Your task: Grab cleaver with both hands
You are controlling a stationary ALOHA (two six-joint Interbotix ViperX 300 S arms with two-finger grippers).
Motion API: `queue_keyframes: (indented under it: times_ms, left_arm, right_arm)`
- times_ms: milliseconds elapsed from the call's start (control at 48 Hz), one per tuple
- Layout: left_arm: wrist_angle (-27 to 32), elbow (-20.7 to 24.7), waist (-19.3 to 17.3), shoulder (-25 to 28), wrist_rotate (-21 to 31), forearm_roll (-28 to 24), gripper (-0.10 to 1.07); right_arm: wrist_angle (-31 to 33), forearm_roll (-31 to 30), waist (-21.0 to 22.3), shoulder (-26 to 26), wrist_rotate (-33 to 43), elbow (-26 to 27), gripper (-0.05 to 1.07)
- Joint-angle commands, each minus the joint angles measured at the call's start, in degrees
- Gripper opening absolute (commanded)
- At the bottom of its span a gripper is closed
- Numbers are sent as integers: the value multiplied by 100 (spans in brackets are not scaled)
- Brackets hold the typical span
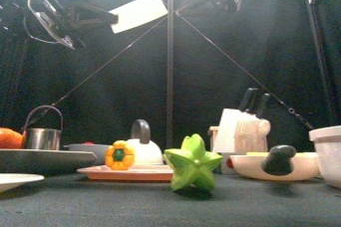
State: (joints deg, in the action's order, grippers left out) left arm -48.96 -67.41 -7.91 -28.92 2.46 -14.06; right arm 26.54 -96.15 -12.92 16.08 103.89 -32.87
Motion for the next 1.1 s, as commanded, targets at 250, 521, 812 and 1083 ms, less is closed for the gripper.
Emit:
queue_keyframes:
  times_ms: [250, 521, 812, 1083]
  left_arm:
    - [-18, 0, -123, -26, -9, 35, 26]
    - [70, -44, -255, -26, -9, 35, 26]
    - [272, -44, -290, -26, -9, 35, 26]
    - [281, -44, -290, -26, -9, 35, 26]
  right_arm:
    - [9, 1846, 53, 299, 229, 633, 104]
    - [114, 3744, 633, 668, 193, 923, 104]
    - [1099, 3946, 1020, 993, 167, 984, 103]
    - [2224, 4878, 1028, 624, -1415, 1714, 103]
